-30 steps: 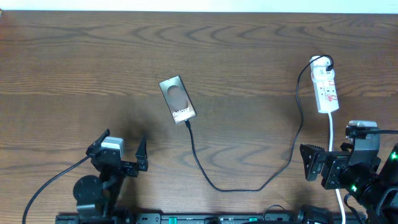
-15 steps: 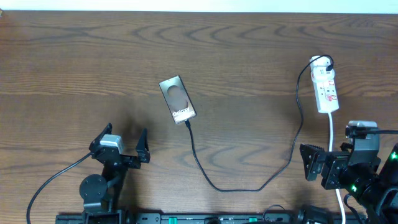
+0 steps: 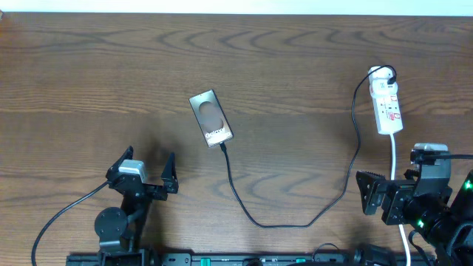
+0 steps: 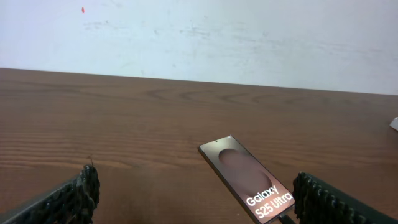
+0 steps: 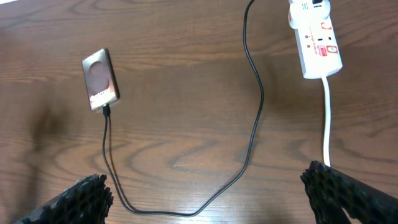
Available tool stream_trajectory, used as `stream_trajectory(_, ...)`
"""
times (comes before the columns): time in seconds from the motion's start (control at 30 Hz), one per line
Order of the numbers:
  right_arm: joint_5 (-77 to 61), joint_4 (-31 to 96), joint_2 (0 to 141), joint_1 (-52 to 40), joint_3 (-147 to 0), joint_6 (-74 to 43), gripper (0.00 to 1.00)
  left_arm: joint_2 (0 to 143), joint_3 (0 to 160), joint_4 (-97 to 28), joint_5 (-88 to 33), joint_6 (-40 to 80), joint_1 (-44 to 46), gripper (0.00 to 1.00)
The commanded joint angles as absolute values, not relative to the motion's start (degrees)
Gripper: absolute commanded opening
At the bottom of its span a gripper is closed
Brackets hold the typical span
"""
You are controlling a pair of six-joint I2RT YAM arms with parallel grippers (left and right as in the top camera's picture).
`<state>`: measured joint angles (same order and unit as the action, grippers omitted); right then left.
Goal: Plug charger to phone and switch on socket
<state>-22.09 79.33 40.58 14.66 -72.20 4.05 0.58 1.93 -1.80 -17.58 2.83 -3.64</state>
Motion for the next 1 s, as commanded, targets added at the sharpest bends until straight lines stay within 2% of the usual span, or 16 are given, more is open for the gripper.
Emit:
stream_trajectory(0.0, -22.46, 79.35, 40.34, 14.9, -72.2, 4.8, 0.99, 0.23, 0.23, -2.46, -16.84, 3.09, -3.44, 0.98)
stream_trajectory(0.33, -22.26, 79.35, 40.34, 14.39, -72.18, 4.91, 0.99, 0.23, 0.23, -2.46, -16.84, 3.09, -3.44, 0.98)
stream_trajectory(0.53, -13.85, 76.38, 39.66, 5.19, -71.92, 5.45, 0.99, 0.23, 0.23, -2.46, -16.84, 3.09, -3.46, 0.98)
stream_trajectory(0.63, -13.63, 68.16, 39.22, 0.38, -69.58, 7.84, 0.99, 0.23, 0.23, -2.46, -16.84, 3.09, -3.44, 0.98)
stream_trajectory(0.77, -11.86, 53.01, 36.1, -9.78, -59.16, 11.0, 0.99, 0.23, 0.23, -2.46, -16.84, 3.09, -3.46, 0.98)
stream_trajectory(0.83, -11.05, 39.99, 31.27, -13.61, -46.85, 10.57, 0.99, 0.23, 0.23, -2.46, -16.84, 3.09, -3.44, 0.98)
stream_trajectory(0.97, -11.07, 17.12, 24.32, -12.88, -27.73, 3.81, 0.99, 0.23, 0.23, -2.46, -16.84, 3.09, -3.44, 0.98)
